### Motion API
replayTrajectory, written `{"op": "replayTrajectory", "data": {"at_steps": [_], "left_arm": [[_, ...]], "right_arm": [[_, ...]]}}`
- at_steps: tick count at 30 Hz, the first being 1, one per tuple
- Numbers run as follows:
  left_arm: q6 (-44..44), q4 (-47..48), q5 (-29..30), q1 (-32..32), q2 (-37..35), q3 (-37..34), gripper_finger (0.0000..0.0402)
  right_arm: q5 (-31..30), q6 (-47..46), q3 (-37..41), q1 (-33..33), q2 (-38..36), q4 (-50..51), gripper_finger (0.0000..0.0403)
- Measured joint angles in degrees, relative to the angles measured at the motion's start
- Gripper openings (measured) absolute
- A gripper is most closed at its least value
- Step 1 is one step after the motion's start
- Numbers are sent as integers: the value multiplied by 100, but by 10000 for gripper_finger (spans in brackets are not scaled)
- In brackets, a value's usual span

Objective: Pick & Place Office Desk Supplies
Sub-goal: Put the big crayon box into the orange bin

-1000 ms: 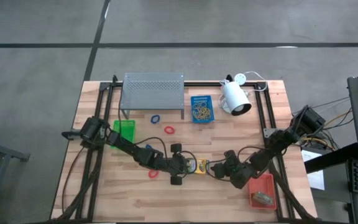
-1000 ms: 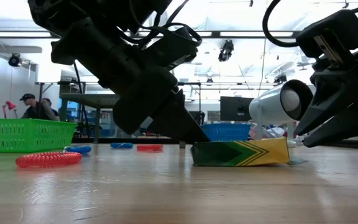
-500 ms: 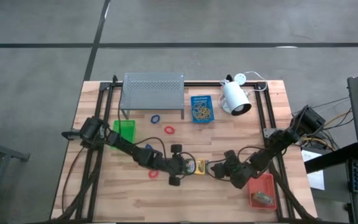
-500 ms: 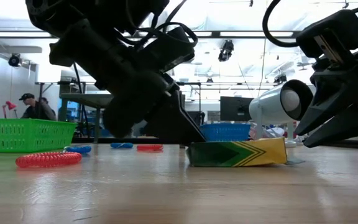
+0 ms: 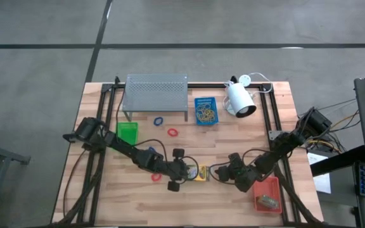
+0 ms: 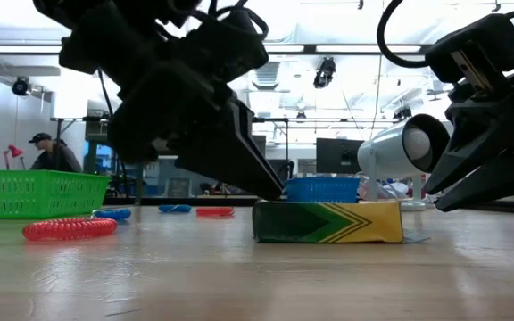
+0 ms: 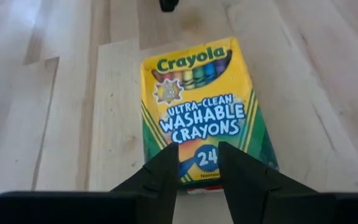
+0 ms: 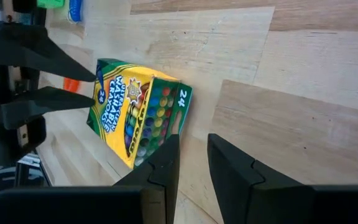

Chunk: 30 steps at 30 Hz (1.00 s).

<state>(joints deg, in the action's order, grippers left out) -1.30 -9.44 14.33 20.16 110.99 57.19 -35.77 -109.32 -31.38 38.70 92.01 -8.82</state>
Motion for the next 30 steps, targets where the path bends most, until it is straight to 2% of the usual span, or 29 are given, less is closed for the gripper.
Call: {"op": "replayTrajectory", "data": {"at_steps": [20, 30], "left_arm": [[-260, -125, 66, 92, -50, -366, 117], [-125, -303, 74, 114, -52, -435, 117]], "right_arm": [[0, 45, 0, -2, 2, 0, 82], [26, 0, 0, -9, 6, -60, 82]]}}
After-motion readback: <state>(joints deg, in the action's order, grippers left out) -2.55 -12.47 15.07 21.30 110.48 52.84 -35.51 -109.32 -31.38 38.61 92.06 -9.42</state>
